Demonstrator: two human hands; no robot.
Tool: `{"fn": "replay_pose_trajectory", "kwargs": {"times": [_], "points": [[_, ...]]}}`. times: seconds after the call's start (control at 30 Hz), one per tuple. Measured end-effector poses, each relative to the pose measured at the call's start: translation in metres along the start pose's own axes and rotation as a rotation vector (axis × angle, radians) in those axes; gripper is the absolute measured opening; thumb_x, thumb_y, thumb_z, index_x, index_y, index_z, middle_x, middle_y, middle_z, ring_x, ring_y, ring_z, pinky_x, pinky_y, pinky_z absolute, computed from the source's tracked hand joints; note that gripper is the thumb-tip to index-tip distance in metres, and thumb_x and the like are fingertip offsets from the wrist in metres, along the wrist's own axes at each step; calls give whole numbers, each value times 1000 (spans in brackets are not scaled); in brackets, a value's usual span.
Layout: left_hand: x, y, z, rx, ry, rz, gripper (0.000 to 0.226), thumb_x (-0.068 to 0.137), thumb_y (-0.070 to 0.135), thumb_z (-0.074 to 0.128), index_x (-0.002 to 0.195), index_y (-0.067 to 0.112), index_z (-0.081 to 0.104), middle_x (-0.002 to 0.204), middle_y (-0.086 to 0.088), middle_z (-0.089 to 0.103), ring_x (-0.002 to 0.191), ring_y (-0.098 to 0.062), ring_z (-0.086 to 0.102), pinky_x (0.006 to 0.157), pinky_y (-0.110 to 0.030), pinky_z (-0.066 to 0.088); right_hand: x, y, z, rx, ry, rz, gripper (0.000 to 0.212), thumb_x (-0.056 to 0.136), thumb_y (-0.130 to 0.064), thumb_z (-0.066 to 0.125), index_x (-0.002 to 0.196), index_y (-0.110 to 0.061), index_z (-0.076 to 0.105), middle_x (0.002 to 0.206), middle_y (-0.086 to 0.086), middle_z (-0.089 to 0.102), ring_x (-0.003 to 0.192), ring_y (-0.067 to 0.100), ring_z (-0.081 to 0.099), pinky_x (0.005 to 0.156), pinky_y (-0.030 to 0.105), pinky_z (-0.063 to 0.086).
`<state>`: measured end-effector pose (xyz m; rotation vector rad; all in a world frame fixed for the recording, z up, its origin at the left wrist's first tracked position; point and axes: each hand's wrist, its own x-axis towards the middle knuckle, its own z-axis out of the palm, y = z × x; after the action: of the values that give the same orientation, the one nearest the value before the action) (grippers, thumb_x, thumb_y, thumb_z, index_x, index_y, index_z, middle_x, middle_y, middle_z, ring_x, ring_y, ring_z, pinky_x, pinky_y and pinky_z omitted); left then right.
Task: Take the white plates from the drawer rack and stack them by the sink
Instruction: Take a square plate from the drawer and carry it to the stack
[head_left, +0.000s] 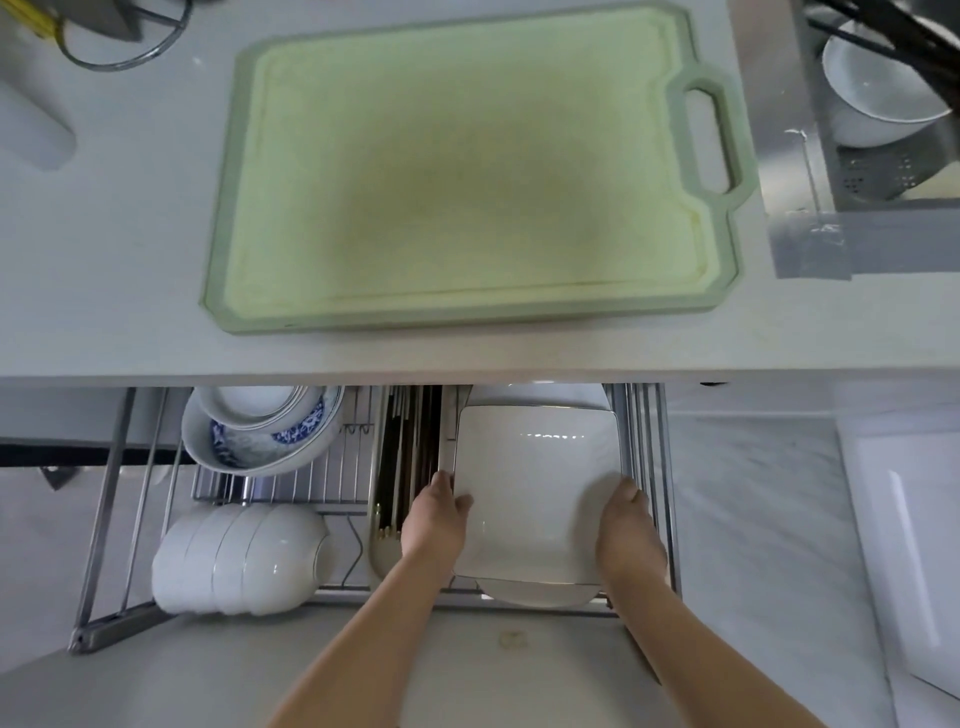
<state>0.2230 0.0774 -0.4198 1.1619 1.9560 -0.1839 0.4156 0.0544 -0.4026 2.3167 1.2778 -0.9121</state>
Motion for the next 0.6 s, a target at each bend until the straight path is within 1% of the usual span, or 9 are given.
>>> {"fn": "replay_pose_trajectory", "kwargs": {"times": [0.1,0.2,0.27,0.37,0.47,0.5,0.6], "points": [[2,0,0,-13,0,-1,24,94,23,49,111,7,47,104,-15,64,91,-31,62,68,-34,47,1,3,1,8,17,-9,47,91,4,38,136,1,26,133,12,44,117,24,57,88,34,52],[1,-1,-1,2,-1,-4,28,94,24,48,118,9,47,109,-12,63,93,-29,62,68,-34,46,-1,6,3,28,32,-18,44,91,4,37,134,0,28,131,12,46,114,25,59,84,33,53],[0,-3,-4,38,7,-2,31,95,26,47,122,11,45,110,-9,63,90,-25,62,66,-32,46,-6,5,2,56,30,-17,43,90,6,37,132,-2,31,130,12,47,109,27,61,81,35,53],[-8,-8,-12,68,9,9,33,95,26,46,124,11,45,110,-8,63,83,-21,58,66,-32,46,-17,2,-4,58,11,-20,46,90,6,37,134,-3,30,132,11,47,112,29,60,84,38,51],[-21,-11,-24,57,8,16,41,96,25,46,134,12,40,122,-9,61,88,-18,59,67,-29,46,-29,0,-15,49,0,-43,48,89,7,37,136,-4,30,134,12,47,114,29,59,88,39,50],[-26,-10,-28,52,10,19,42,96,25,46,135,11,40,123,-9,61,88,-17,59,68,-29,47,-34,0,-19,47,-2,-49,48,89,7,37,136,-4,30,134,12,47,114,29,59,89,39,50],[-39,-7,-38,46,8,36,39,95,24,46,130,9,43,118,-10,62,93,-21,62,75,-34,51,-47,0,-34,51,15,-62,49,89,7,37,135,-6,31,134,10,47,115,29,59,89,38,49]]}}
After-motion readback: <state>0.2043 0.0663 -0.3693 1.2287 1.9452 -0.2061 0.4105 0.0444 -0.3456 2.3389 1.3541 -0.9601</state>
